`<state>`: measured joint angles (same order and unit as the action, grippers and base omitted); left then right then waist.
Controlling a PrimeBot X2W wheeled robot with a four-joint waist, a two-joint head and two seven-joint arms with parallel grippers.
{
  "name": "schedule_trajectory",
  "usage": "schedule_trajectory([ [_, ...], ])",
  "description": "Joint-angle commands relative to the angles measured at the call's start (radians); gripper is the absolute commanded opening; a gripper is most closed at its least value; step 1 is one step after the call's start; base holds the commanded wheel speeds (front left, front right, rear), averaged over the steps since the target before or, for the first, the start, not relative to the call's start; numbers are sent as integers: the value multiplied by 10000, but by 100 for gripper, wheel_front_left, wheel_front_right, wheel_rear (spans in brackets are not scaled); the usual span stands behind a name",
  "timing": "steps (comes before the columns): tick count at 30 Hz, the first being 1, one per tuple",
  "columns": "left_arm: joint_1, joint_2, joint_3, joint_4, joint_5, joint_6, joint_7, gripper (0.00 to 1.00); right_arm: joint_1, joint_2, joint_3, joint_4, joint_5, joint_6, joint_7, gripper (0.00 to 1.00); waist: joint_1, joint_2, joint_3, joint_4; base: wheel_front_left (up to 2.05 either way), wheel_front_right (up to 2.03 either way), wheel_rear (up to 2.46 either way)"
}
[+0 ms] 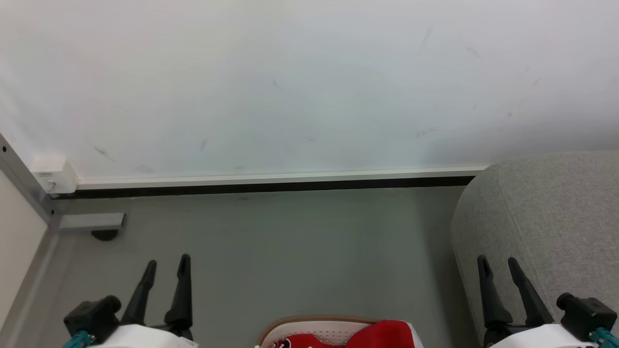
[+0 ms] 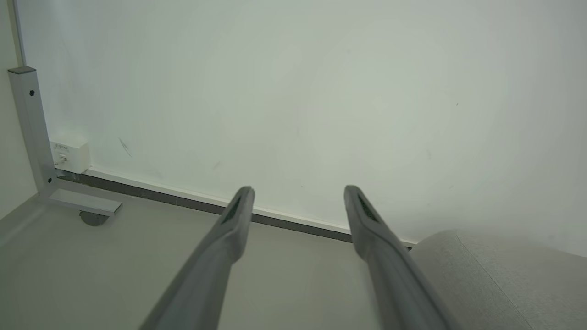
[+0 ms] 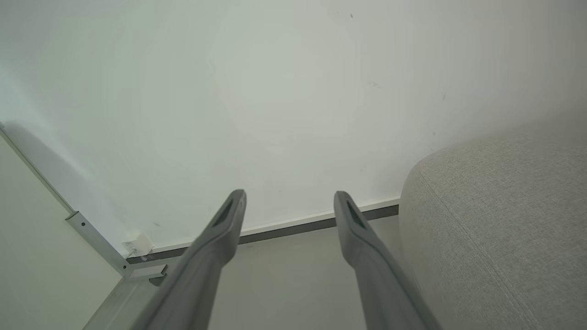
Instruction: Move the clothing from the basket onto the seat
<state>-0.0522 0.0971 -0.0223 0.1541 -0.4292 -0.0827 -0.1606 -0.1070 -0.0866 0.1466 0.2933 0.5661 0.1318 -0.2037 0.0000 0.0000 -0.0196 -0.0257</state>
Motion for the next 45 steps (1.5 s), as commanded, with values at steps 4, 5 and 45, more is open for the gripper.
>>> schedule_trajectory([
  [4,63,119,-58,-88,606,21,-202,100,-197,48,-95,34,-592,-13,-113,100,0,0,-27,-16,0,0,0],
  [5,68,125,-70,-95,710,29,-225,100,-198,58,-104,40,-686,-15,-131,100,0,0,-34,-19,0,0,0],
  [45,285,24,-200,-362,3808,5,-1010,100,-125,367,-425,54,-3288,-22,-594,100,0,0,-211,-97,0,0,0],
])
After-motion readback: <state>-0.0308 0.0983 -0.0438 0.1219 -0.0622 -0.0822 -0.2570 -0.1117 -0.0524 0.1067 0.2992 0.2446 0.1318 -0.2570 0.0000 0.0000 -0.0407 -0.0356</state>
